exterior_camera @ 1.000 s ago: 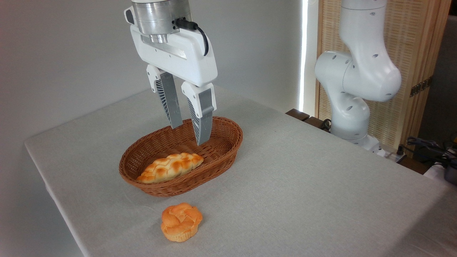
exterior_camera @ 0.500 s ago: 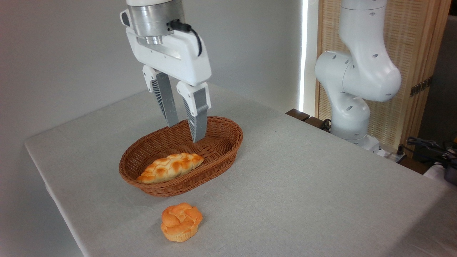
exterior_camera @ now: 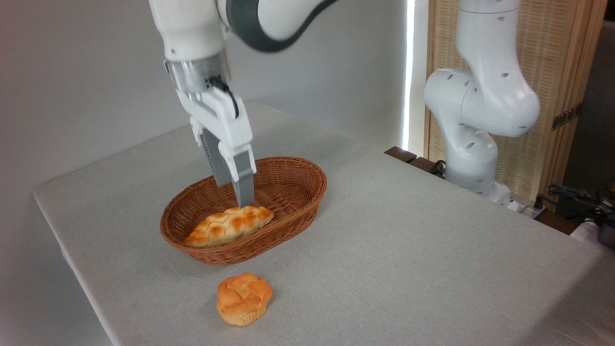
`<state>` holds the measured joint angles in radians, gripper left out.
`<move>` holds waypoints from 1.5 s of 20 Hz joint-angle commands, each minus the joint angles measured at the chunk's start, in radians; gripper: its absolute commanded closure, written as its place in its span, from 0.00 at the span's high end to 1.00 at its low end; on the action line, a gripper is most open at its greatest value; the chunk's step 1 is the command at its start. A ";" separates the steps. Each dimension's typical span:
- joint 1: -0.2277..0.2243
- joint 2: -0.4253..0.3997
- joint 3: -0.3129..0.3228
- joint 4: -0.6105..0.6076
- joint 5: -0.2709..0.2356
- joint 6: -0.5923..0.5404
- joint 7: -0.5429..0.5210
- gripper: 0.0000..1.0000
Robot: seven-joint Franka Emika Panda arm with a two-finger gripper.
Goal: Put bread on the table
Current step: 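Lower the open gripper into the basket onto the long bread roll, then close the gripper on the long bread roll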
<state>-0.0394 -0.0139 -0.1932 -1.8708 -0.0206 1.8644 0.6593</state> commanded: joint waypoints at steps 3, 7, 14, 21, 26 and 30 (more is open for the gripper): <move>-0.011 -0.012 -0.034 -0.140 -0.001 0.160 -0.007 1.00; -0.011 0.009 -0.054 -0.182 -0.001 0.223 -0.009 1.00; -0.013 0.040 -0.060 -0.212 0.018 0.309 -0.006 0.93; -0.014 0.049 -0.061 -0.212 0.016 0.318 0.005 0.46; -0.014 0.049 -0.061 -0.212 0.018 0.317 0.006 0.43; -0.014 0.049 -0.061 -0.212 0.018 0.317 0.006 0.43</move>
<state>-0.0521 0.0391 -0.2561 -2.0745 -0.0177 2.1593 0.6615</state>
